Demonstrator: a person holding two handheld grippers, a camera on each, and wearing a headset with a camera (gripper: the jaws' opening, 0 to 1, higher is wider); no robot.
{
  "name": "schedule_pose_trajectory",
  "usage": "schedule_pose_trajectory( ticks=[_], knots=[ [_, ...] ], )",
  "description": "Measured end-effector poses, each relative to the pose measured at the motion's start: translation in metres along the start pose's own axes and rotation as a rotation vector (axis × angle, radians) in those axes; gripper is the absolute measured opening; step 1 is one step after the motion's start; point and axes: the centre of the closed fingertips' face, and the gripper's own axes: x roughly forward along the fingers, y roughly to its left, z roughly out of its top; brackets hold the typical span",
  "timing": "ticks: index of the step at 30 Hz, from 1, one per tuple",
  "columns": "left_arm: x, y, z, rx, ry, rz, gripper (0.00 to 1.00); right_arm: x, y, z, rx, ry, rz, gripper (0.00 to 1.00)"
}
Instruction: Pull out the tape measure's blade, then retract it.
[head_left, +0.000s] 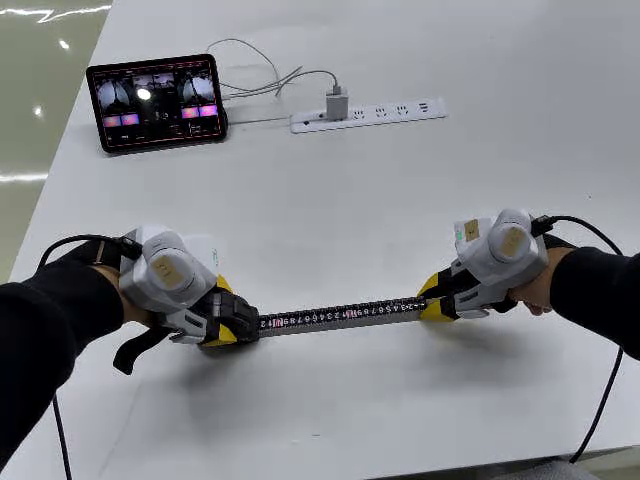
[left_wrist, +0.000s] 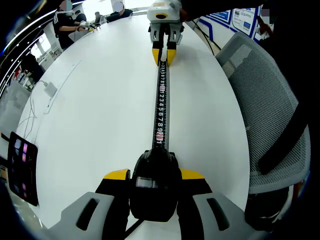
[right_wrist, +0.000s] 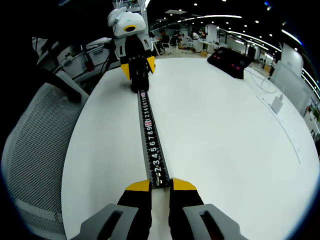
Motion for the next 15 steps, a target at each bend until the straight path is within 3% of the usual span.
schedule_pose_trajectory(
  ticks=[15],
  knots=[
    [-0.0003,-0.0017,0.0002,0.002,0.003,0.002,0.30,-0.0074,0.0016,-0.0066,0.013,0.002,-0.009,0.08]
  ],
)
